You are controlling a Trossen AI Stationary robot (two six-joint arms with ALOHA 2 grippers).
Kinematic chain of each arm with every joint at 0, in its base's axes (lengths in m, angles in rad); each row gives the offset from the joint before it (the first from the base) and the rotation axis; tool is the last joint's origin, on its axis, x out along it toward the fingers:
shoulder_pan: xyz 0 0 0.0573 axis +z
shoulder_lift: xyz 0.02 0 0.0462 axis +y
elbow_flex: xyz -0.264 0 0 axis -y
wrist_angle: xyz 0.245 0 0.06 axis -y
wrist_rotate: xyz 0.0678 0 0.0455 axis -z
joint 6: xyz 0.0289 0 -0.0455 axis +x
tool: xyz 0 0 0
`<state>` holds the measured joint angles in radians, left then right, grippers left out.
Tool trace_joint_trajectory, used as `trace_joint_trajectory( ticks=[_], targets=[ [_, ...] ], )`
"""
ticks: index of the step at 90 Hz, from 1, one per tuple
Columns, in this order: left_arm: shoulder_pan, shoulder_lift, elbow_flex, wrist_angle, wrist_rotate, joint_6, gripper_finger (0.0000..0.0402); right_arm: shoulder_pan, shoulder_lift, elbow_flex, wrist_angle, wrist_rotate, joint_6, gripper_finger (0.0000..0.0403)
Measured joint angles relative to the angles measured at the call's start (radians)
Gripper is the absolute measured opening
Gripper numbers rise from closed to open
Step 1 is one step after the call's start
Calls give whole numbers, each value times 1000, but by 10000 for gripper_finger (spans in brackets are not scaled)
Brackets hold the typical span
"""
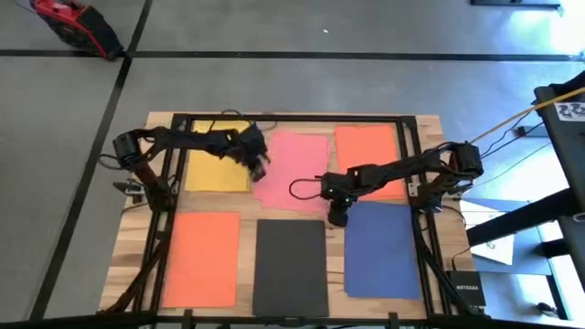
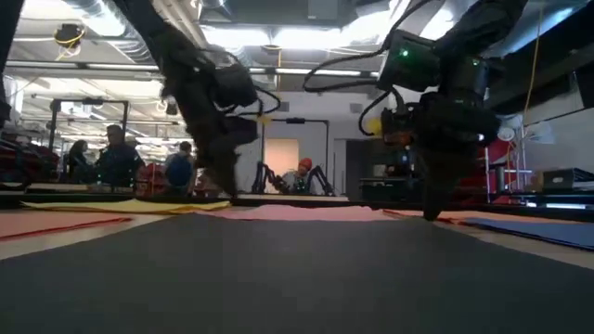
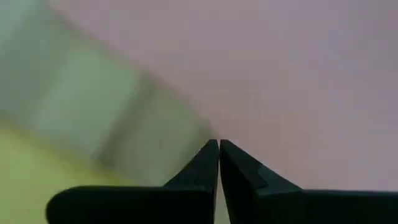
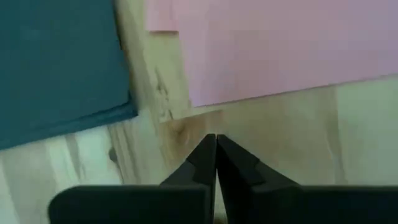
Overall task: Organize paper
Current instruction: Stack the pink paper on top of the pink paper
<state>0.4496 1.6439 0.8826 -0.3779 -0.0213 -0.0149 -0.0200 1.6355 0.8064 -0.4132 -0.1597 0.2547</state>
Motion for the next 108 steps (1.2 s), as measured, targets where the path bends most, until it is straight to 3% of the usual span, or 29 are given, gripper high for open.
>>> trace_joint_trajectory(
  ticks=[13, 32, 108],
  targets=[
    [-95, -1, -34, -74, -60, -11, 0, 35, 20, 3, 12, 49, -25, 0],
    [-149, -3, -78, -14, -101, -83, 0, 39, 32, 4, 17, 71, -24, 0],
    [-227, 2, -81, 30, -93, -195, 0, 39, 40, -1, 199, 19, -28, 0]
  ],
)
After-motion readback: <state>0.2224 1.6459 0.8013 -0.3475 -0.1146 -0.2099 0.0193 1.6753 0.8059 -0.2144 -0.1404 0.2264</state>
